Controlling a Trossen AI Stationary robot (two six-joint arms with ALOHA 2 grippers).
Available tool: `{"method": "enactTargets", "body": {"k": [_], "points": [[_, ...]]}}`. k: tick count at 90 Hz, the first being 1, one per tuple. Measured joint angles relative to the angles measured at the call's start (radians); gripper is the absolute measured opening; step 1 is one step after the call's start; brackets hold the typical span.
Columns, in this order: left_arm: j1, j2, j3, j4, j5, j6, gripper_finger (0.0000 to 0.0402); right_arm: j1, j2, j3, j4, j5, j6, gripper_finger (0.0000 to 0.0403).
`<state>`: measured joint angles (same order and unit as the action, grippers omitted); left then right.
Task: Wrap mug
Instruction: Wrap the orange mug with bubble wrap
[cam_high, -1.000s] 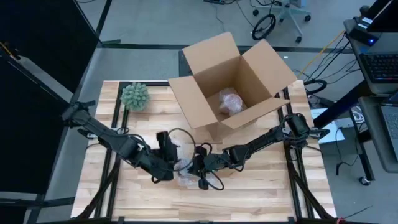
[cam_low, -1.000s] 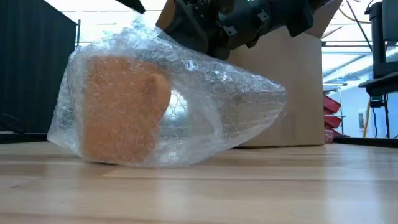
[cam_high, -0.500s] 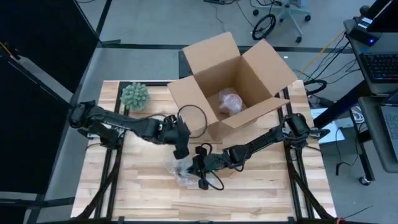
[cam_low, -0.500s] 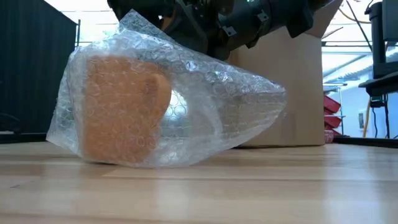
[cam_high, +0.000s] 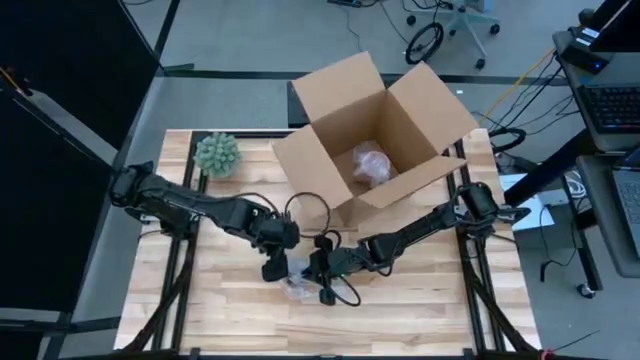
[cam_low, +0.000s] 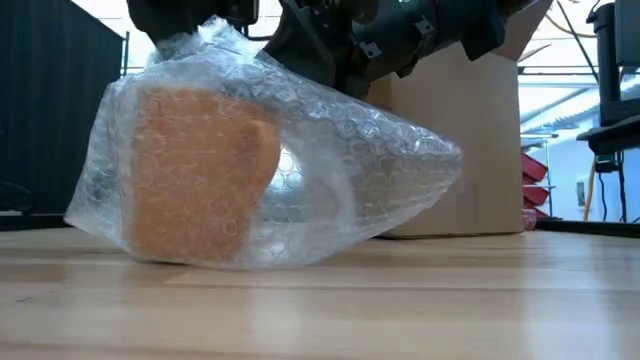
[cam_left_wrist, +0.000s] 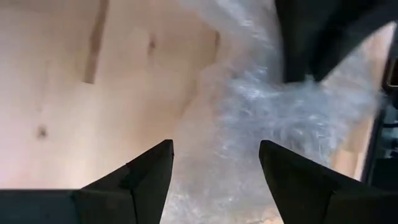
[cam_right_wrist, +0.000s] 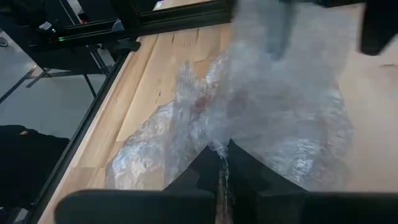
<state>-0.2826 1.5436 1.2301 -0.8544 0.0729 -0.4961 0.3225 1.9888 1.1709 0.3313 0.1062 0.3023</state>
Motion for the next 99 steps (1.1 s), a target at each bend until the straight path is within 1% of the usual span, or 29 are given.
{"method": "enactTargets", "body": {"k": [10,26,39,56,72,82,89,99], "points": [[-0.048,0.000,0.000,0.052,-0.060,-0.020,0.0228,-0.001,0.001,0.000,0.000,0.000,0.000,0.0000],[-0.097,0.009,0.001,0.135,-0.205,-0.022,0.0228,-0.001,0.001,0.000,-0.002,0.000,0.000,0.0000],[-0.106,0.071,0.002,0.119,-0.259,-0.022,0.0228,-0.001,0.001,-0.001,-0.005,0.000,0.003,0.0000],[-0.112,0.180,0.006,0.108,-0.273,-0.020,0.0228,-0.001,0.002,-0.001,-0.002,0.001,0.003,0.0000],[-0.136,0.257,0.008,0.107,-0.282,-0.025,0.0228,-0.001,0.002,0.001,0.008,-0.004,0.000,0.0000],[-0.148,0.308,0.008,0.105,-0.305,-0.030,0.0228,-0.001,0.002,0.002,0.012,-0.009,0.001,0.0000],[-0.155,0.332,0.011,0.122,-0.306,-0.030,0.0228,0.001,0.001,0.002,0.009,-0.009,0.031,0.0000],[-0.161,0.347,0.011,0.163,-0.301,-0.029,0.0228,0.000,-0.001,0.002,0.004,-0.065,0.076,0.0000]]}}
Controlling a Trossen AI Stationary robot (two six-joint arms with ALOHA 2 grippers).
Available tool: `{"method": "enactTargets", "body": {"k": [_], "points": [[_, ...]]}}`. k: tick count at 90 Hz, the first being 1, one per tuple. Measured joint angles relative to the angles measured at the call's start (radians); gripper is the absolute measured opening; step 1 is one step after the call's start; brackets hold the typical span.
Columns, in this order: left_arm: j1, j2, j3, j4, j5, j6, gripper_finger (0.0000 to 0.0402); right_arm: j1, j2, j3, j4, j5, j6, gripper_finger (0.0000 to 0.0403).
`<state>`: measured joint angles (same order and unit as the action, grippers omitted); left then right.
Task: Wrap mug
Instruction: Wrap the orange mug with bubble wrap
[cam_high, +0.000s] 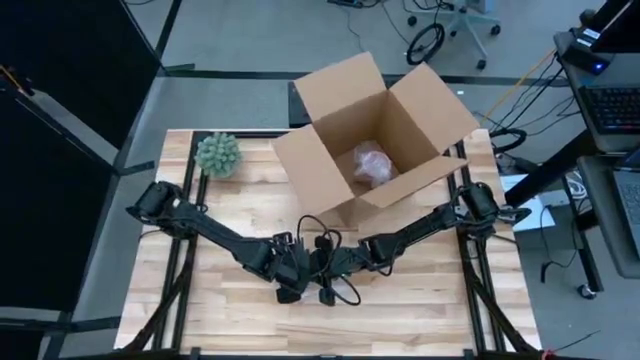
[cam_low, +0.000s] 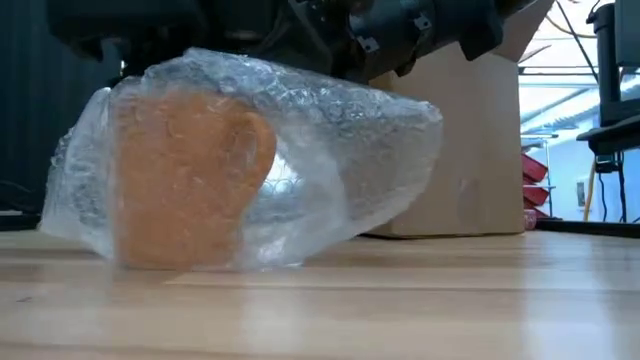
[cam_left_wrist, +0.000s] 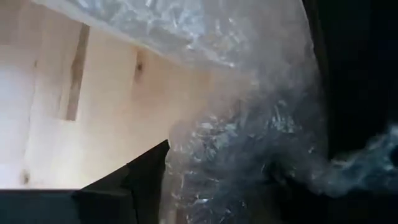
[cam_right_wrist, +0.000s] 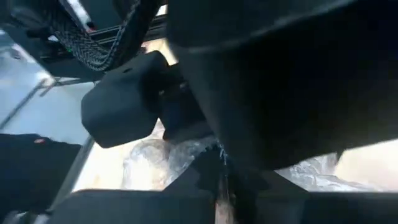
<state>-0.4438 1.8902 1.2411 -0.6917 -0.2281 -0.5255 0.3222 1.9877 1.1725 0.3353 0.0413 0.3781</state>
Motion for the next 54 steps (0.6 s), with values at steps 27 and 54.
{"method": "enactTargets", "body": {"k": [27,54], "points": [[-0.007,-0.002,-0.002,0.045,-0.009,0.006,0.0228,0.004,-0.099,-0.006,-0.140,-0.022,-0.113,0.0072],[-0.019,-0.002,-0.004,0.041,-0.003,0.017,0.0228,0.035,-0.223,-0.005,-0.422,-0.006,-0.196,0.0183]]}}
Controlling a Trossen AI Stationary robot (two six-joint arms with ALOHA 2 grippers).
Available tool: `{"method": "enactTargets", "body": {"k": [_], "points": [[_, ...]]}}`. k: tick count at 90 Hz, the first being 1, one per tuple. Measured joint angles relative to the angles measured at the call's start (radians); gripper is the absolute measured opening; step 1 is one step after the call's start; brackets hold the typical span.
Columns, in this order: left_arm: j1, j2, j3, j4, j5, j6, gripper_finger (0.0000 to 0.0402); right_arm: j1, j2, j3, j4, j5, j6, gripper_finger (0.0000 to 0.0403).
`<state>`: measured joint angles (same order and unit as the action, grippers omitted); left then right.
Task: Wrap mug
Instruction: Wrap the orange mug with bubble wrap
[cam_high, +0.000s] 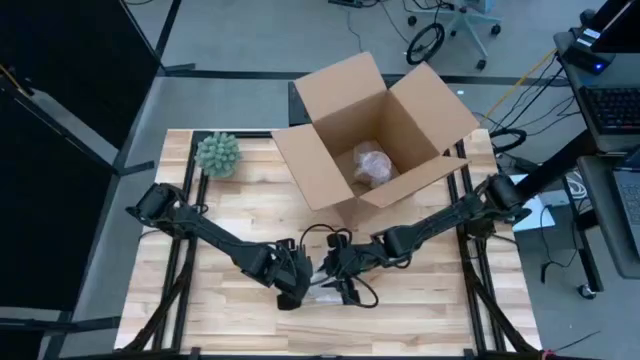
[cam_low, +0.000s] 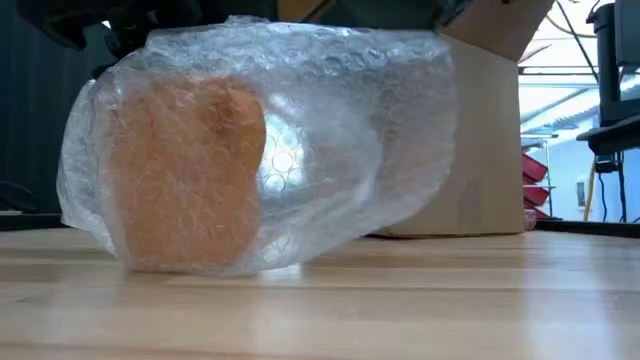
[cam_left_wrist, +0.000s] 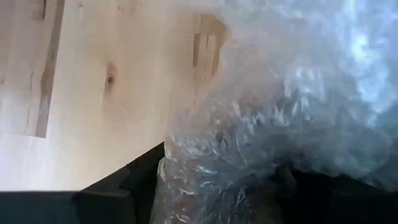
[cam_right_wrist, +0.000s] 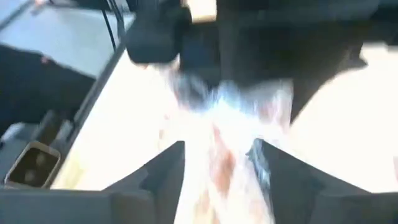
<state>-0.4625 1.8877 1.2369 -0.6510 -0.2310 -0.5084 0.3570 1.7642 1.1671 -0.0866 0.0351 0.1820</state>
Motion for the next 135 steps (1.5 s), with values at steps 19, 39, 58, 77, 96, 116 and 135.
{"method": "enactTargets", "body": {"k": [19,39,58,77,96,116,135], "points": [[0.001,-0.004,-0.002,0.019,-0.002,0.001,0.0228,0.043,-0.032,0.002,-0.165,0.002,0.058,0.0176],[0.008,-0.016,-0.006,0.039,-0.006,-0.001,0.0228,0.068,-0.039,0.003,-0.332,0.030,0.167,0.0162],[0.016,-0.016,-0.006,0.037,-0.004,-0.004,0.0228,0.104,-0.035,0.003,-0.510,0.136,0.263,0.0155],[0.033,-0.015,-0.006,0.041,0.021,-0.008,0.0228,0.156,0.028,0.003,-0.468,0.208,0.318,0.0154],[0.041,-0.015,-0.006,0.045,0.022,-0.009,0.0228,0.179,0.020,0.028,-0.402,0.306,0.286,0.0154],[0.041,-0.015,-0.006,0.047,0.021,-0.009,0.0228,0.177,-0.007,0.183,-0.391,0.419,0.111,0.0154],[0.042,-0.015,-0.006,0.047,0.030,-0.010,0.0228,0.128,0.011,0.195,-0.284,0.456,0.089,0.0154]]}}
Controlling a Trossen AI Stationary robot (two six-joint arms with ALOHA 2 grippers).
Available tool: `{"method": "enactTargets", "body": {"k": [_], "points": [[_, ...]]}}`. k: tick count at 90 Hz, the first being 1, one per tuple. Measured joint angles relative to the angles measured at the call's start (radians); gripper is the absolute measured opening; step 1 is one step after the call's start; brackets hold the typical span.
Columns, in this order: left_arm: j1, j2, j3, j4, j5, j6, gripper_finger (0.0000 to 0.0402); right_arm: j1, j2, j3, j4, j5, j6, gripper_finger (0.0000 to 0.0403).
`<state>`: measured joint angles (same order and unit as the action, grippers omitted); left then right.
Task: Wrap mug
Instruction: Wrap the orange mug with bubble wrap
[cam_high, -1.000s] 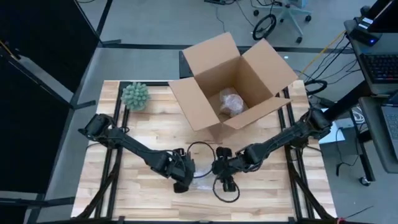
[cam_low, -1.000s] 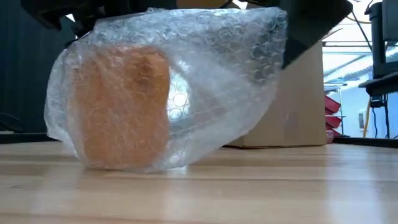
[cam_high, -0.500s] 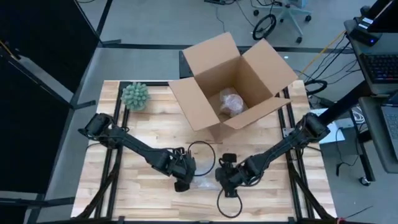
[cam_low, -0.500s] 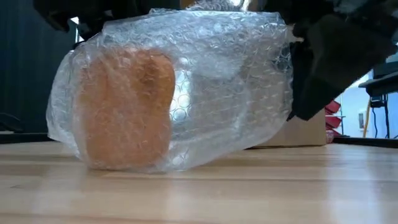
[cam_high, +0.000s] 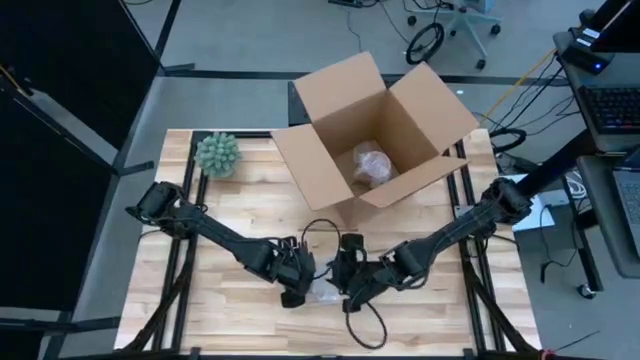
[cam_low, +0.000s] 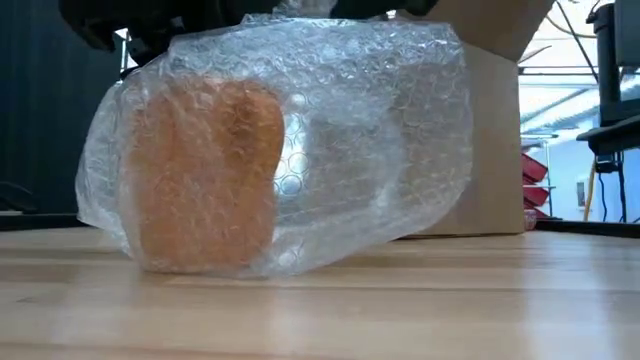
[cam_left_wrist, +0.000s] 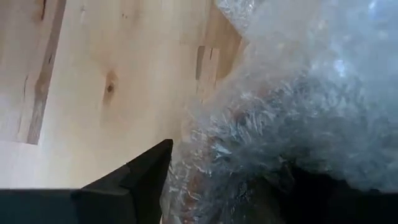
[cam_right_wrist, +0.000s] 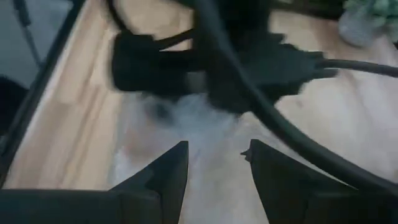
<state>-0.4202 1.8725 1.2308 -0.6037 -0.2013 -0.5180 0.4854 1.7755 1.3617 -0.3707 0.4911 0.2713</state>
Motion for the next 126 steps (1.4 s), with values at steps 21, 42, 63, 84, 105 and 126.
{"method": "enactTargets", "body": {"k": [21,42,63,84,105,126], "points": [[0.000,0.000,0.012,-0.006,0.009,0.016,0.0228,-0.027,0.120,0.000,0.111,-0.048,0.076,0.0154],[-0.009,0.001,0.030,-0.012,0.008,0.091,0.0228,-0.028,0.170,-0.003,0.234,-0.053,0.106,0.0154],[-0.013,0.001,0.031,-0.007,0.009,0.151,0.0228,-0.036,0.185,-0.003,0.257,-0.054,0.121,0.0154],[-0.016,-0.011,0.032,-0.027,0.007,0.185,0.0228,-0.040,0.197,0.003,0.244,-0.045,0.087,0.0154],[-0.016,-0.068,0.031,-0.083,-0.032,0.198,0.0228,-0.041,0.203,0.002,0.238,-0.036,0.037,0.0154],[-0.016,-0.083,0.032,-0.094,-0.043,0.240,0.0228,-0.039,0.203,0.002,0.226,-0.045,0.023,0.0154]]}}
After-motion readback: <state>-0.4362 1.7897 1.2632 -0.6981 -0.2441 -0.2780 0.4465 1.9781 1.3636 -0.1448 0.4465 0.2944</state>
